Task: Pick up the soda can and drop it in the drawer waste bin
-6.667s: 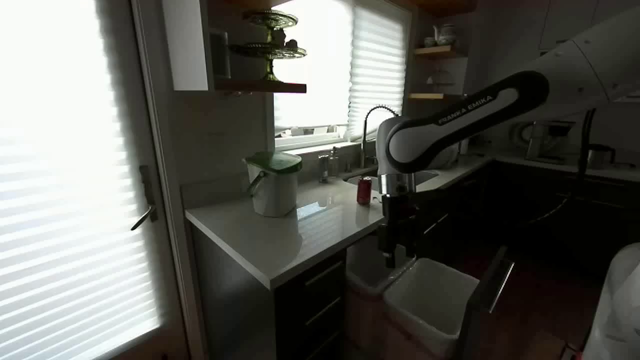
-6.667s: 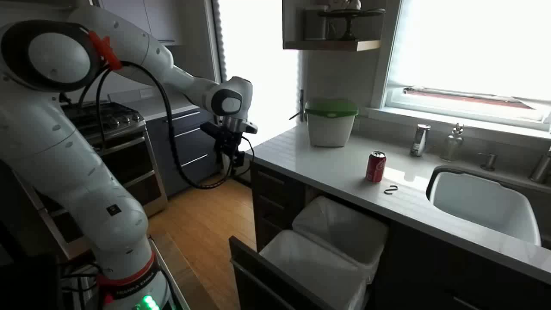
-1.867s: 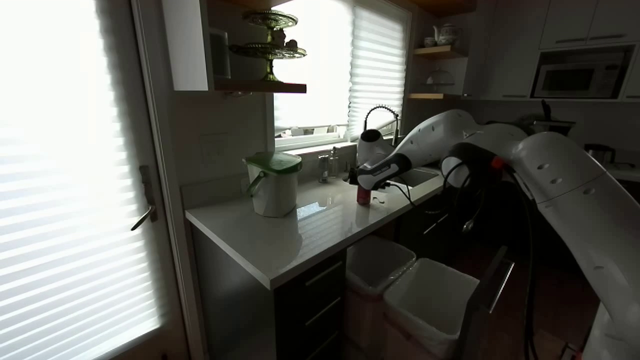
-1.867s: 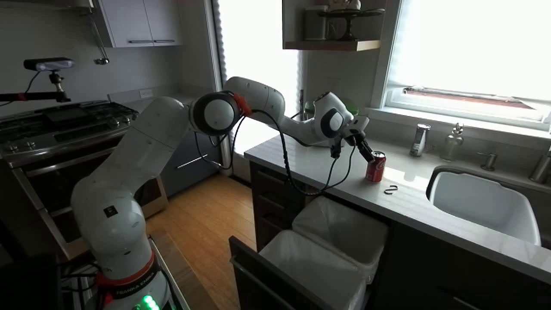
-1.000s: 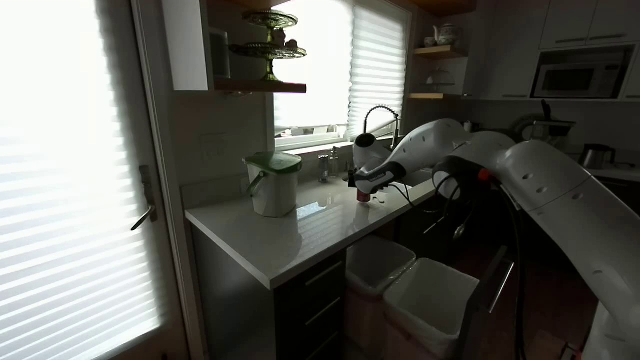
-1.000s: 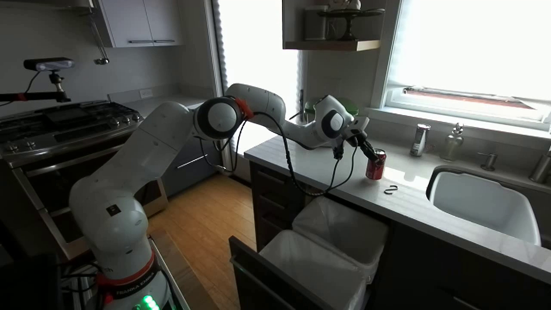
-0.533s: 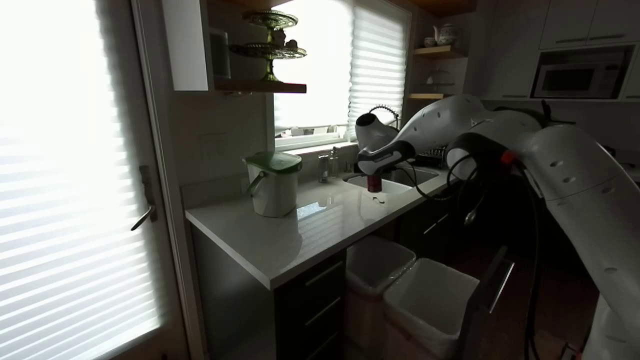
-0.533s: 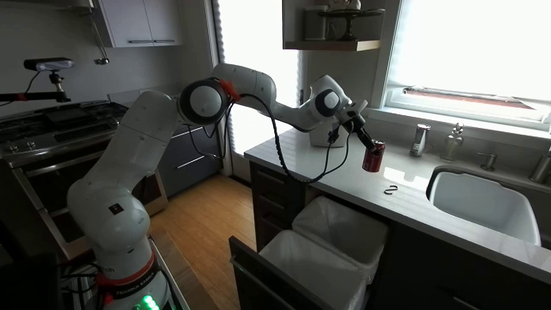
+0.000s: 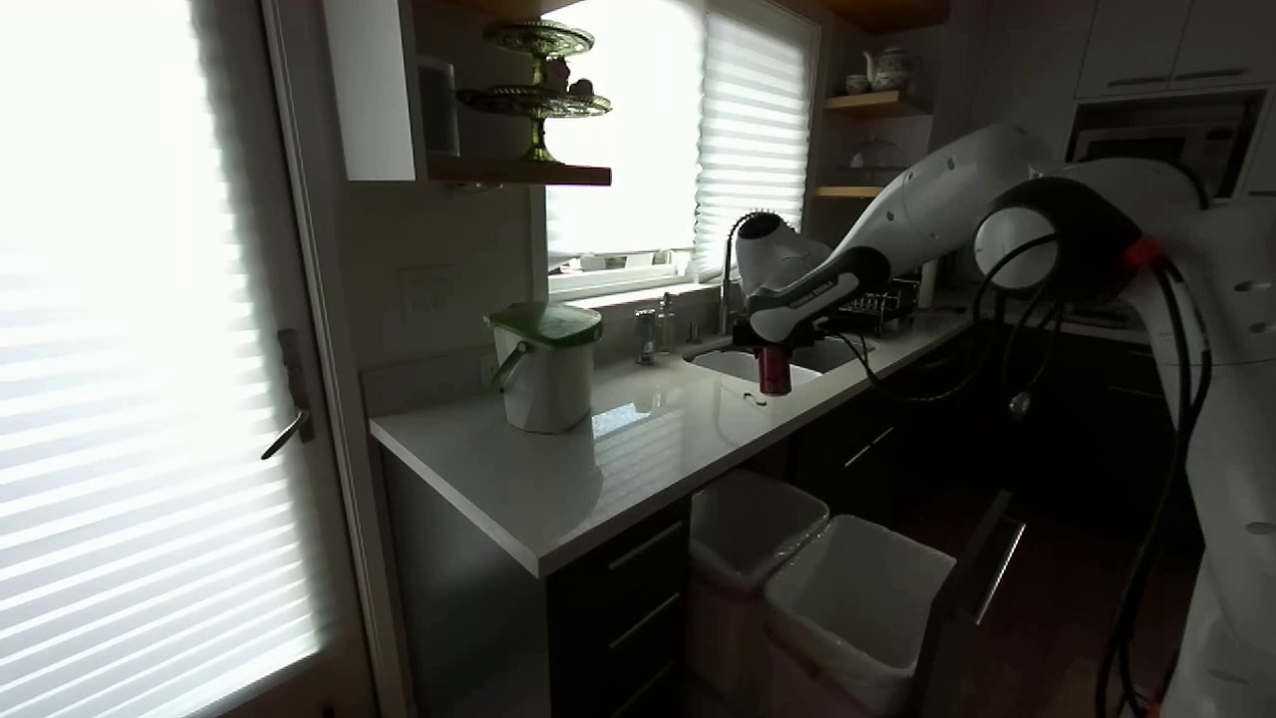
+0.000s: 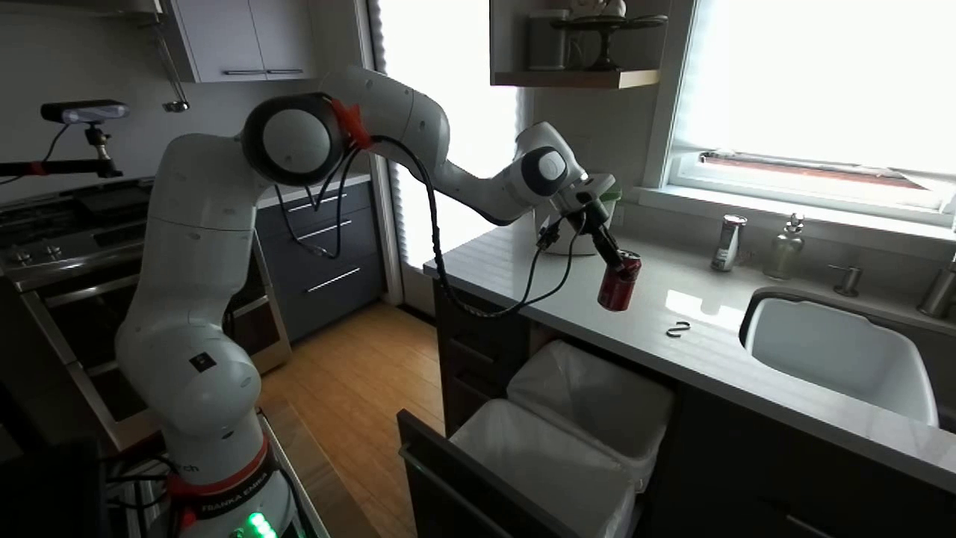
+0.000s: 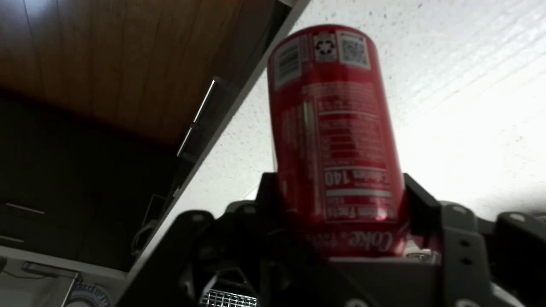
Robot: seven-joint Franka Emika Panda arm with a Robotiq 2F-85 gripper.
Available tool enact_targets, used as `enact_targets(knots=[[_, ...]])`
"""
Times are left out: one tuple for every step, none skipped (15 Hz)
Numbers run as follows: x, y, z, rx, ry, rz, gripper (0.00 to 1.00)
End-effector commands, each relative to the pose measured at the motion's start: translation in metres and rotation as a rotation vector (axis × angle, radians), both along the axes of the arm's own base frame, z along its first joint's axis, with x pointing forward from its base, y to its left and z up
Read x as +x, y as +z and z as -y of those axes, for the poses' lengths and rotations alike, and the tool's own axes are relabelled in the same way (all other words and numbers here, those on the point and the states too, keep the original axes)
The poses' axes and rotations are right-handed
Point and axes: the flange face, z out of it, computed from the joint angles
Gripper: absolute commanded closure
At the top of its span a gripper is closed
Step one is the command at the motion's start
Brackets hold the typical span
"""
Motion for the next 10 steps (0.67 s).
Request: enact_targets(knots=[[-0.052,-0.023,-0.024,0.028,-0.041,0.018,0.56],[-0.064,-0.033,-0.028,0.023,-0.06,0.023,0.56],[-0.076,-0.044,-0.032,0.014,-0.073,0.035,0.56],[-0.088,-0.057,-0.036,0.023,-0.081,0.054,0.56],[-0.102,-0.07,-0.04,0.028,-0.098,0.074,0.56],[-0.113,-0.088,-0.041,0.046,-0.108,0.098,0.56],[-0.123,-0.101,-0.041,0.052,-0.113,0.118,0.56],[-0.134,-0.114,-0.039,0.054,-0.117,0.133,0.56],[-0.144,-0.125,-0.034,0.056,-0.124,0.159,0.56],[-0.153,-0.135,-0.029,0.054,-0.122,0.179,0.56]])
